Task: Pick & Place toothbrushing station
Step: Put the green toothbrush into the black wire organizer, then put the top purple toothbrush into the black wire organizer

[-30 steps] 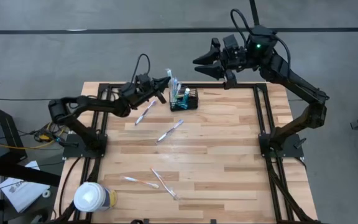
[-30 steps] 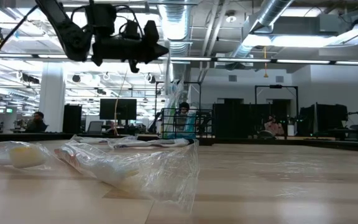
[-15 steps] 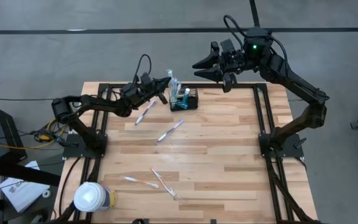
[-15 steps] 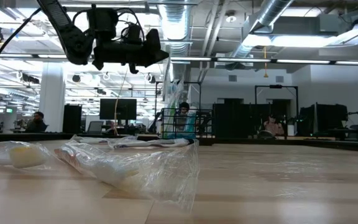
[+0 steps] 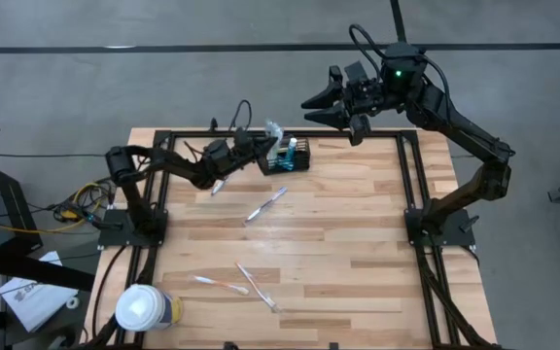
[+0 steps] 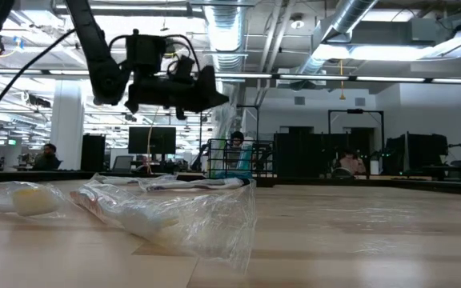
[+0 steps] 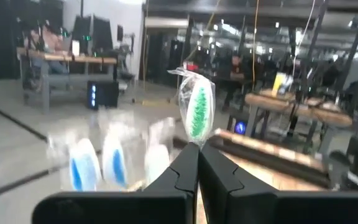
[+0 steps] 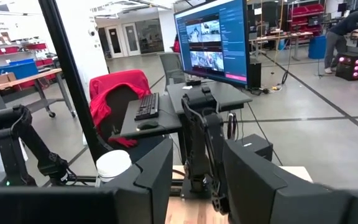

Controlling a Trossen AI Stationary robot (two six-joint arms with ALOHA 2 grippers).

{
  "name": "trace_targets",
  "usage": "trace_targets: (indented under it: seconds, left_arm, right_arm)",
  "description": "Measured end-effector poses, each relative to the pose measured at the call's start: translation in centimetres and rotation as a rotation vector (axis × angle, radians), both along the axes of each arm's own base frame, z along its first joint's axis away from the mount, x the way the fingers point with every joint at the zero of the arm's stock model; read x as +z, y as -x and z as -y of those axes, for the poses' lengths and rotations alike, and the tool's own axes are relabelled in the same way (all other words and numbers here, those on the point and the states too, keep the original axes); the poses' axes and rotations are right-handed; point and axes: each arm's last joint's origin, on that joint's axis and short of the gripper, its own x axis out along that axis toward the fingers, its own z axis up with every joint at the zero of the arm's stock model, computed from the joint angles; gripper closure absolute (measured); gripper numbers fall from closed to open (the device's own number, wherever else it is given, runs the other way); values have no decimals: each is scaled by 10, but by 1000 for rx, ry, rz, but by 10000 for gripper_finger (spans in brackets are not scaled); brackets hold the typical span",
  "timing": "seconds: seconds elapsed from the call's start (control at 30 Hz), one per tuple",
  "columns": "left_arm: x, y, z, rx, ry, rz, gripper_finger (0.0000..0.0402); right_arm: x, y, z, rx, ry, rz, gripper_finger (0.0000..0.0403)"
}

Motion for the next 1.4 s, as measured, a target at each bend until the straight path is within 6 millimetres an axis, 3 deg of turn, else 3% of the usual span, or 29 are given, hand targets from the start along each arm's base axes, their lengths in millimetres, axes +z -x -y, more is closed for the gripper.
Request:
trace_targets:
  seconds: [0.27, 0.63, 0.77, 0.93, 1.1, 1.2, 1.4]
  left_arm:
    - [-25, -7, 3, -19, 35, -62, 401]
    - [-38, -9, 4, -98, 81, -68, 398]
    - [-36, -9, 4, -103, 86, -72, 375]
    - [-30, -8, 6, -126, 88, -61, 308]
    - [-17, -7, 7, -131, 77, -21, 222]
    - [2, -3, 8, -134, 46, 35, 182]
    - [56, 16, 17, -138, 23, 87, 165]
  right_arm:
    - [-1, 0, 0, 0, -5, -11, 269]
    - [-1, 0, 0, 0, -6, -13, 269]
    - [-1, 0, 0, 0, -6, -10, 269]
    - [0, 0, 0, 0, -10, -4, 269]
    - [1, 0, 0, 1, -3, 11, 269]
    - [2, 0, 0, 1, 0, 17, 269]
    - [10, 0, -1, 5, 37, 93, 269]
